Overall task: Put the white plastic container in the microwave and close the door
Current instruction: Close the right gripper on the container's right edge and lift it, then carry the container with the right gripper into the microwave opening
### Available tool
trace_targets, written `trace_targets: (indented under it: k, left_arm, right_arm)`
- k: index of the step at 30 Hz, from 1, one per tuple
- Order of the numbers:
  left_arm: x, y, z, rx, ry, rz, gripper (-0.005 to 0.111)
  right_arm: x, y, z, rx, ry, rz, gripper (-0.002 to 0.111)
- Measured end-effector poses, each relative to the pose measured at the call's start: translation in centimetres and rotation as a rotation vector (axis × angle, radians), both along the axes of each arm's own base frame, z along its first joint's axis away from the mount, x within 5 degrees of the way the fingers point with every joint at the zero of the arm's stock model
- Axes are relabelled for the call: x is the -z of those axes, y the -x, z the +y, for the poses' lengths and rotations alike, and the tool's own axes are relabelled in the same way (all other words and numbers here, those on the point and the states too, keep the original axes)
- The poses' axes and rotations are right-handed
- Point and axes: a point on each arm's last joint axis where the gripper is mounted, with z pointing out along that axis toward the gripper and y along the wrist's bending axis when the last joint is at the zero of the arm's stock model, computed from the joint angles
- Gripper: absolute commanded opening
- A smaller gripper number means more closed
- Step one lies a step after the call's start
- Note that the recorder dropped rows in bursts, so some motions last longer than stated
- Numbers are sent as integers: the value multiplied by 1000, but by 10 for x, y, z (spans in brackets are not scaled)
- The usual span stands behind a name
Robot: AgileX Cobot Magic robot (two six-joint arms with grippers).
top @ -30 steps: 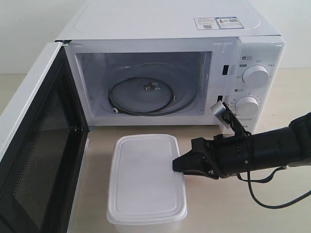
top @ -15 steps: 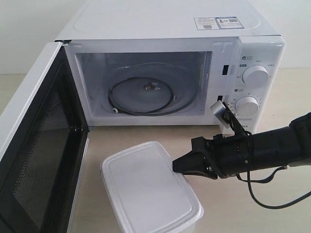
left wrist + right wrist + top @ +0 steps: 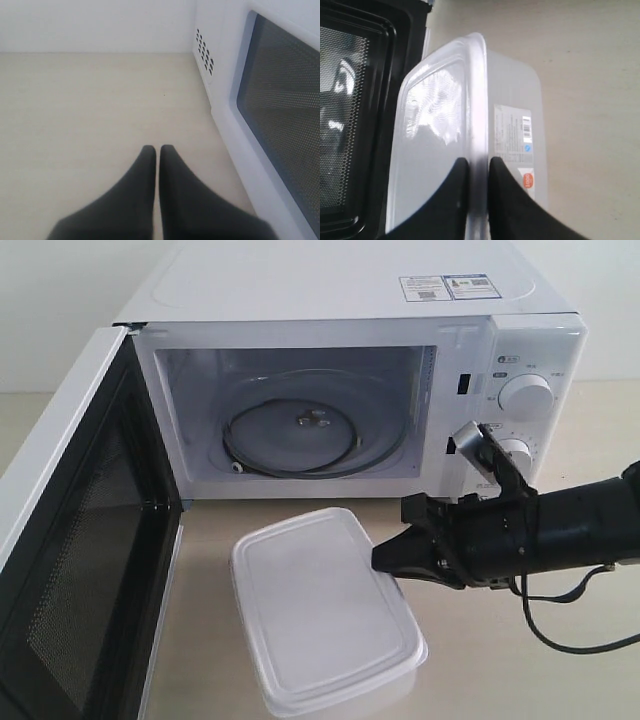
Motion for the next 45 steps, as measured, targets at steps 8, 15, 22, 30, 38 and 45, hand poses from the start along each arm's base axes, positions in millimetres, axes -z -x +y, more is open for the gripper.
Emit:
trace_targets:
  k: [8, 15, 22, 30, 38, 45]
  left_arm:
    - [0, 0, 0, 0, 0, 0, 4]
    - [0, 0, 0, 0, 0, 0, 4]
    - [0, 0, 0, 0, 0, 0, 4]
    - [0, 0, 0, 0, 0, 0, 4]
    - [0, 0, 0, 0, 0, 0, 4]
    - [0, 0, 0, 0, 0, 0, 4]
  right_arm:
    - [-9, 15, -9, 46, 25, 8, 0]
    - [-31, 44, -20, 77, -6, -3, 0]
    - [-64, 68, -29, 125, -84, -51, 0]
    - [-87, 94, -14, 60, -159, -54, 0]
    - [-82, 103, -6, 207, -24, -21, 0]
    - [-84, 109, 2, 395, 61, -26, 0]
